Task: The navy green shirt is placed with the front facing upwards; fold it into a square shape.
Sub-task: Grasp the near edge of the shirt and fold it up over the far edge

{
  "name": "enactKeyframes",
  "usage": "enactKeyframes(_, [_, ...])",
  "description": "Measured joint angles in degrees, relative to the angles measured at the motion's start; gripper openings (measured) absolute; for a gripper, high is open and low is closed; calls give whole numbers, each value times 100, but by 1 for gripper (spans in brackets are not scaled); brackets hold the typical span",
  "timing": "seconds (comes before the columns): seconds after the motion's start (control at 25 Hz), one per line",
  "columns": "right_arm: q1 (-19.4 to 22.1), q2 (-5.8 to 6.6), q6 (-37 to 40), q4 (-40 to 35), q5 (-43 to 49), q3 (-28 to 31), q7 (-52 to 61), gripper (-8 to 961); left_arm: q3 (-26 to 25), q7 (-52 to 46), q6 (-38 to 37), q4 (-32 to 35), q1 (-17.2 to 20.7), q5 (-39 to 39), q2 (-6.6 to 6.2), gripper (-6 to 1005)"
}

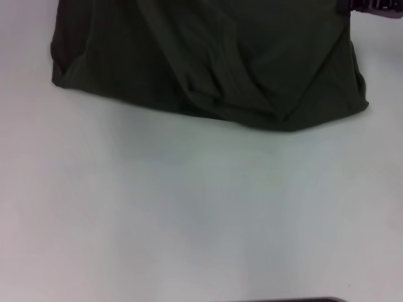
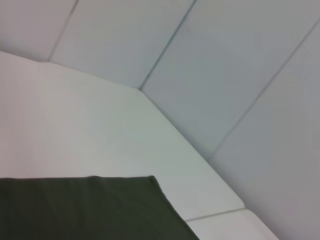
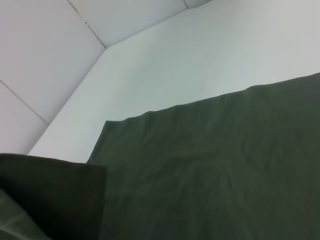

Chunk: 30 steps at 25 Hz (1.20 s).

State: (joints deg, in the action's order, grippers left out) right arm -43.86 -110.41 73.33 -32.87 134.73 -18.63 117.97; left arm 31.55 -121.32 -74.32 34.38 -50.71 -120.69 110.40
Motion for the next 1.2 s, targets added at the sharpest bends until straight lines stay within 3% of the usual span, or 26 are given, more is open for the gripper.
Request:
enactKeyframes(0.52, [-122, 10, -460, -129, -306, -227, 123, 3, 0, 64, 810, -56, 78, 131, 114, 20])
enactKeyframes(1.2, [-273, -107, -1250, -47, -598, -925, 118, 2, 0, 238, 1444, -64, 337, 439, 259, 20])
